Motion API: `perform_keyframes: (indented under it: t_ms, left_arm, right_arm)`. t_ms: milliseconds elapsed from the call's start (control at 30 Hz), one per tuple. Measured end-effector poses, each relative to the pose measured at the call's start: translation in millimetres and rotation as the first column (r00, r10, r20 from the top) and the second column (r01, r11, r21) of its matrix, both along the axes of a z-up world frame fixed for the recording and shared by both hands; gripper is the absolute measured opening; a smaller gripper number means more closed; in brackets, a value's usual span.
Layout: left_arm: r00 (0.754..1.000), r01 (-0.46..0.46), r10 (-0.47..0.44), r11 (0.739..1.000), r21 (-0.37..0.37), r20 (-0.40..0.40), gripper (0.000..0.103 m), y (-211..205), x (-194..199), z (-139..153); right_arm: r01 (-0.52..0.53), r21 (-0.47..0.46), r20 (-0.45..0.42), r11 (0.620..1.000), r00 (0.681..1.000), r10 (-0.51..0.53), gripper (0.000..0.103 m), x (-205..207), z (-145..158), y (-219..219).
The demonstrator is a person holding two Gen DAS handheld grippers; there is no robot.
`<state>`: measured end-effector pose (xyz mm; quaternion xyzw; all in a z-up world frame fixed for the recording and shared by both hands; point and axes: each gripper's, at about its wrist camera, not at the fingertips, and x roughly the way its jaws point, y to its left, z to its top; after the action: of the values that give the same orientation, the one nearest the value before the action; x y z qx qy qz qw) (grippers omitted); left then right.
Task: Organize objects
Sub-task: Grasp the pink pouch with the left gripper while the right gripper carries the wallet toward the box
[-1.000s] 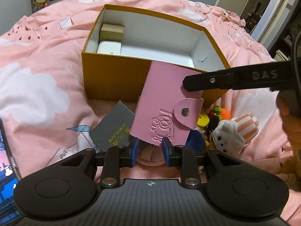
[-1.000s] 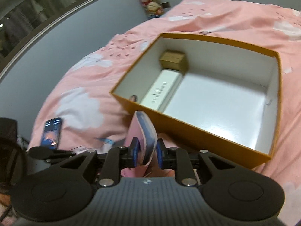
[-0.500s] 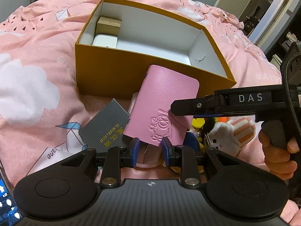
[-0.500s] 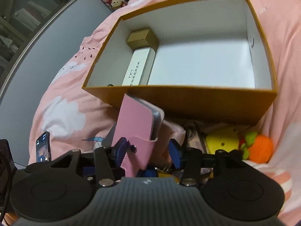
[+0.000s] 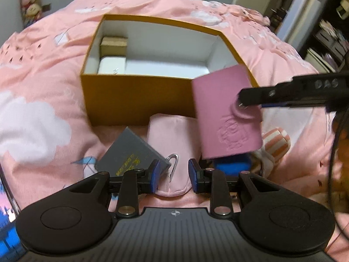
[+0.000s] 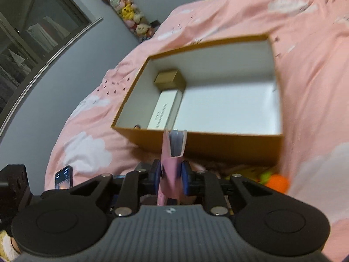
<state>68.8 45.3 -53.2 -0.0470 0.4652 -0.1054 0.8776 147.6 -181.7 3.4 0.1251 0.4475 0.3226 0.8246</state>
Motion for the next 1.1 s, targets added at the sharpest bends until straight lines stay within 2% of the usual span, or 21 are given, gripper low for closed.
perform_keyframes:
  t_ms: [133, 200, 267, 333, 433, 500, 533, 667, 767, 800, 1000, 1100]
  left_arm:
    - [0.999, 0.042, -0.042, 0.998, 0.042, 0.000, 0.039, -13.3, 7.6, 0.2]
    - [0.998, 0.067, -0.067, 0.996, 0.053, -0.005, 0.046, -20.9, 12.9, -0.2]
    - [0.996, 0.094, -0.094, 0.993, 0.069, -0.007, 0.051, -29.3, 17.5, -1.7]
    - [0.993, 0.118, -0.117, 0.989, 0.092, -0.020, 0.052, -38.6, 24.3, -5.5]
    - [0.990, 0.140, -0.139, 0.975, 0.174, -0.017, 0.052, -52.5, 33.0, -12.8]
    - [0.989, 0.146, -0.146, 0.959, 0.243, -0.017, 0.053, -59.9, 39.7, -17.4]
    - [0.990, 0.144, -0.142, 0.957, 0.253, -0.024, 0.052, -62.1, 43.6, -18.9]
    - [0.994, 0.105, -0.099, 0.976, 0.188, -0.045, 0.053, -63.7, 56.9, -16.1]
    - [0.994, 0.074, -0.066, 0.993, 0.094, -0.085, 0.064, -58.6, 69.7, -14.6]
    - [0.993, 0.069, -0.061, 0.994, 0.081, -0.102, 0.064, -58.8, 74.1, -15.3]
    - [0.982, 0.013, 0.015, 0.989, 0.147, -0.186, 0.064, -70.5, 93.9, -30.2]
    - [0.982, 0.011, 0.029, 0.978, 0.207, -0.186, 0.064, -81.0, 95.7, -36.6]
  right_arm:
    - [0.049, 0.003, -0.004, 0.999, 0.999, -0.049, 0.021, -1.6, 4.2, -21.6]
    - [0.079, 0.022, 0.000, 0.997, 0.997, -0.079, 0.021, -1.6, 8.0, -31.4]
    - [0.105, 0.028, 0.034, 0.994, 0.994, -0.106, 0.021, -4.0, 15.5, -38.7]
    - [0.126, 0.002, 0.090, 0.992, 0.988, -0.126, 0.020, -6.8, 24.2, -44.2]
    - [0.152, -0.044, 0.138, 0.987, 0.980, -0.145, 0.020, -7.1, 26.9, -49.5]
    - [0.155, -0.033, 0.121, 0.987, 0.981, -0.150, 0.019, -4.6, 22.0, -55.1]
    - [0.152, -0.027, 0.108, 0.988, 0.983, -0.149, 0.019, -3.4, 18.3, -56.1]
    - [0.138, -0.020, 0.073, 0.990, 0.988, -0.136, 0.019, -1.4, 7.2, -57.1]
    - [0.127, -0.024, 0.078, 0.992, 0.989, -0.125, 0.019, -1.2, 6.4, -57.7]
    - [0.124, -0.024, 0.080, 0.992, 0.989, -0.122, 0.019, -1.0, 6.3, -58.3]
    - [0.090, -0.042, 0.061, 0.995, 0.994, -0.087, 0.018, -3.0, 0.0, -55.1]
    - [0.090, -0.043, 0.029, 0.995, 0.996, -0.089, 0.018, -1.4, -8.9, -55.7]
